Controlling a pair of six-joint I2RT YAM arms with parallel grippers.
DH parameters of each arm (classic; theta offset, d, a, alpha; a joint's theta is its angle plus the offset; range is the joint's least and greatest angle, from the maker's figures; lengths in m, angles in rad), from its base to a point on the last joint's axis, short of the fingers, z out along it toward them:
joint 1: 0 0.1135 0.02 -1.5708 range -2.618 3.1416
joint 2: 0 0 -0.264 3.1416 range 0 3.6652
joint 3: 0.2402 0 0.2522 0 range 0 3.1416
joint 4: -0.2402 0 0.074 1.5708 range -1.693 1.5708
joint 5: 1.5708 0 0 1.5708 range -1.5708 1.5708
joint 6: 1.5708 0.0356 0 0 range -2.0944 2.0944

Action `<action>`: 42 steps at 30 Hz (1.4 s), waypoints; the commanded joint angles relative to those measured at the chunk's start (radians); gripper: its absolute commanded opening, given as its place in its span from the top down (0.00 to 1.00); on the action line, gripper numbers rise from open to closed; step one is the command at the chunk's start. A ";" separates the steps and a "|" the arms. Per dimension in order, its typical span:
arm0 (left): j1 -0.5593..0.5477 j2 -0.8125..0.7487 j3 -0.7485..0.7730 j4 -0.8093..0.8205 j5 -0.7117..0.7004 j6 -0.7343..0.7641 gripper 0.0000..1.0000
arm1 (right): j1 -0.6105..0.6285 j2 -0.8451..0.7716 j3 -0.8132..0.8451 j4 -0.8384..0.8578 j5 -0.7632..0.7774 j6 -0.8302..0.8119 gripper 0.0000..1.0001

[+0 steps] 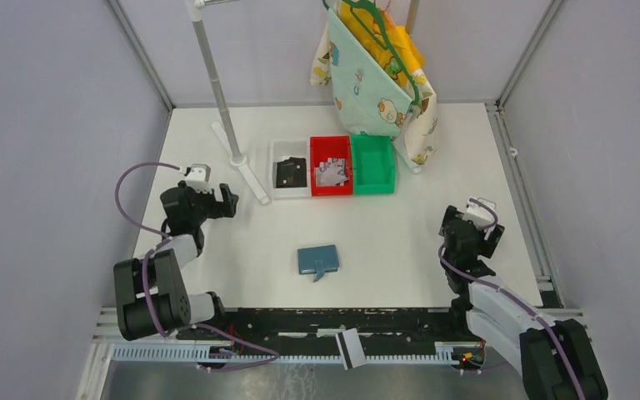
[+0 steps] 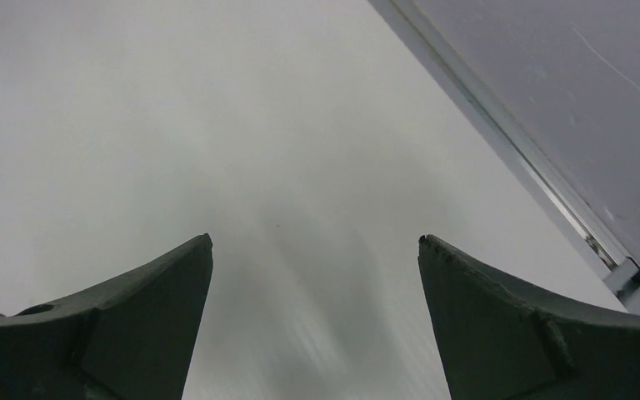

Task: Take the credit cards out of the card holder
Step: Reset both arms

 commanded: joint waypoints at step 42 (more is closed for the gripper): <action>-0.192 0.259 -0.175 0.775 -0.364 -0.078 0.00 | -0.153 0.501 -0.210 1.134 -0.369 -0.413 0.02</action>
